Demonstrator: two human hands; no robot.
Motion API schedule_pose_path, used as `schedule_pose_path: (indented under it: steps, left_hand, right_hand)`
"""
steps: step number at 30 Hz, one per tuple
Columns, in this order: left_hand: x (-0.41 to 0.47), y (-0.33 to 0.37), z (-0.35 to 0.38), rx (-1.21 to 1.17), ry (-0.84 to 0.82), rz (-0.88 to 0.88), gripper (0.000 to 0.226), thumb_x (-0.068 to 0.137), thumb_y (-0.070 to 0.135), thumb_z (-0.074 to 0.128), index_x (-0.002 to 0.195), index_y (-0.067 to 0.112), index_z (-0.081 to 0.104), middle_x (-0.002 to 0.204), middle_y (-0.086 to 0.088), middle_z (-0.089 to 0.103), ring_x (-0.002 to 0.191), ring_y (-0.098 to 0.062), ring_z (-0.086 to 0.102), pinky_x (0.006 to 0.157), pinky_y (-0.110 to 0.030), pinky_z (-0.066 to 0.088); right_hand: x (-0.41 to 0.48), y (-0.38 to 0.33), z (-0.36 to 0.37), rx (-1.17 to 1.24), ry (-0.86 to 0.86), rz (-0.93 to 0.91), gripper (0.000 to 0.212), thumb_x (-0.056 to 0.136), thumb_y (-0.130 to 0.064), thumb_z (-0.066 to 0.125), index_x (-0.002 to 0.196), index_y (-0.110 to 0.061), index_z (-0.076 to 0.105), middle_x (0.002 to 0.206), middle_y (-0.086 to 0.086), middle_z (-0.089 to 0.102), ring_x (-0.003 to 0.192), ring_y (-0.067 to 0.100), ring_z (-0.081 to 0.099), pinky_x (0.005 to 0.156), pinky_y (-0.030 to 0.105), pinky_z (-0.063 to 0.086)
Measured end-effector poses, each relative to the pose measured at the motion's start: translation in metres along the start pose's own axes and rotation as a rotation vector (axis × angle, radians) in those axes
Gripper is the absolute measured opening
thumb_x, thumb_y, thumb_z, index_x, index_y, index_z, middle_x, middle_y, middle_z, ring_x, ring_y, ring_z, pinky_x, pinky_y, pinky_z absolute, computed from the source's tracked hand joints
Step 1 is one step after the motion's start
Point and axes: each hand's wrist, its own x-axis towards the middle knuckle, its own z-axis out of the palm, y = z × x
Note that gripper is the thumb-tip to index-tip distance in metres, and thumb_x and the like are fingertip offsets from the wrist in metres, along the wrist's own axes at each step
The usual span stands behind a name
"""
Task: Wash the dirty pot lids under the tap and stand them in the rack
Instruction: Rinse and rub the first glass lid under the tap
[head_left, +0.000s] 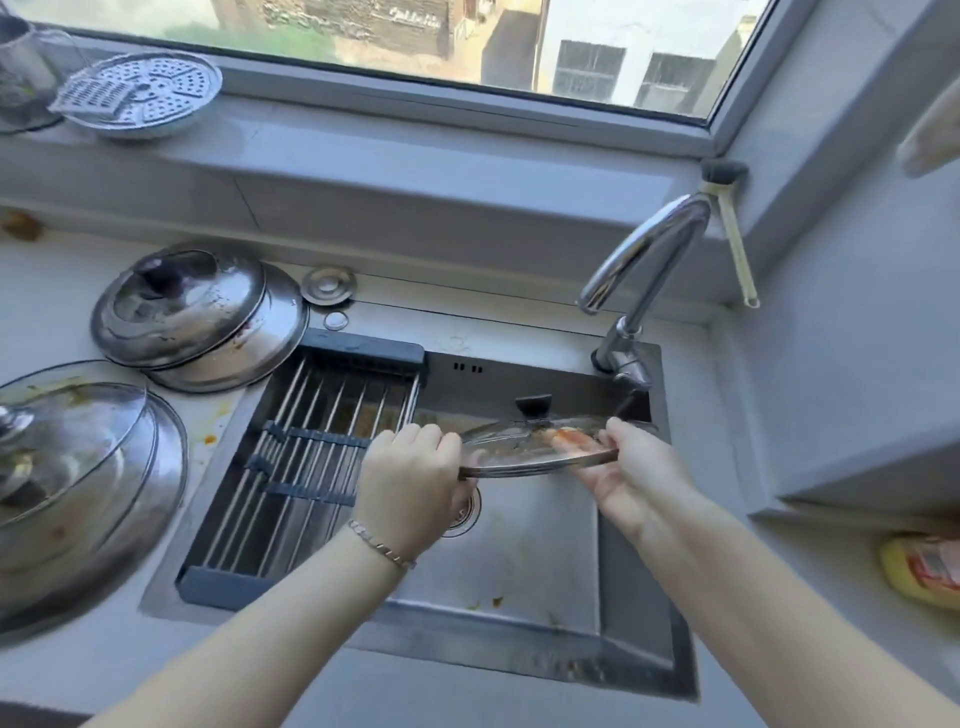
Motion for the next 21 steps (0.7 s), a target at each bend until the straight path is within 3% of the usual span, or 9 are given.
schedule_pose_path:
  steps: [3,5,7,10,14,19,21]
  left_hand:
    - [0.008,0.017,0.000,-0.051,0.024,0.053,0.030,0.077,0.029,0.046,0.051,0.015,0.052,0.047,0.000,0.050,0.042,-0.022,0.052,0.038,-0.022,0.037]
    - [0.008,0.025,-0.004,-0.099,0.015,0.044,0.025,0.072,0.027,0.046,0.051,0.015,0.053,0.046,0.001,0.051,0.041,-0.020,0.053,0.036,-0.019,0.035]
    - [0.008,0.026,-0.006,-0.164,-0.021,-0.031,0.028,0.074,0.029,0.047,0.051,0.014,0.052,0.043,0.003,0.050,0.037,-0.017,0.050,0.034,-0.016,0.031]
    - [0.008,0.024,-0.004,-0.311,-0.079,-0.250,0.034,0.083,0.030,0.047,0.053,0.015,0.048,0.042,0.005,0.044,0.036,-0.015,0.042,0.037,-0.014,0.020]
    - [0.013,0.012,0.005,-0.494,-0.113,-0.652,0.040,0.091,0.025,0.051,0.054,0.018,0.036,0.052,0.002,0.043,0.051,-0.017,0.040,0.048,-0.024,0.026]
    - [0.021,-0.010,0.020,-0.701,-0.121,-0.969,0.034,0.087,0.024,0.054,0.069,-0.005,0.054,0.065,-0.023,0.056,0.061,-0.033,0.052,0.056,-0.031,0.034]
    - [0.027,-0.013,0.022,-0.785,-0.122,-1.041,0.031,0.086,0.021,0.054,0.069,-0.005,0.055,0.060,-0.021,0.057,0.057,-0.031,0.052,0.058,-0.032,0.038]
  right_hand:
    - [0.010,-0.013,-0.013,-0.131,-0.076,-0.011,0.019,0.097,-0.005,0.041,0.079,-0.002,0.043,0.082,0.020,0.053,0.074,0.029,0.061,0.084,0.041,0.055]
    - [0.019,-0.024,-0.018,-0.342,-0.159,-0.028,0.023,0.096,-0.021,0.048,0.083,-0.002,0.049,0.086,0.019,0.061,0.071,0.027,0.065,0.066,0.031,0.059]
    - [0.030,-0.033,-0.023,-0.579,-0.217,-0.047,0.032,0.097,-0.035,0.044,0.090,-0.006,0.054,0.089,0.018,0.066,0.075,0.027,0.068,0.063,0.032,0.059]
    - [0.049,-0.041,-0.028,-0.778,-0.166,-0.127,0.035,0.098,-0.038,0.040,0.091,-0.009,0.058,0.090,0.014,0.066,0.075,0.025,0.067,0.072,0.035,0.056]
    - [0.084,-0.046,-0.029,-0.876,-0.050,-0.125,0.045,0.092,-0.044,0.048,0.110,-0.003,0.053,0.095,0.018,0.061,0.073,0.028,0.065,0.069,0.034,0.056]
    - [0.124,-0.048,-0.011,-0.950,0.038,-0.055,0.059,0.087,-0.053,0.049,0.128,-0.011,0.046,0.097,0.021,0.057,0.077,0.032,0.066,0.067,0.033,0.056]
    - [0.138,-0.048,-0.003,-0.988,0.068,-0.046,0.056,0.086,-0.054,0.048,0.127,-0.016,0.046,0.096,0.021,0.058,0.076,0.032,0.066,0.062,0.031,0.055]
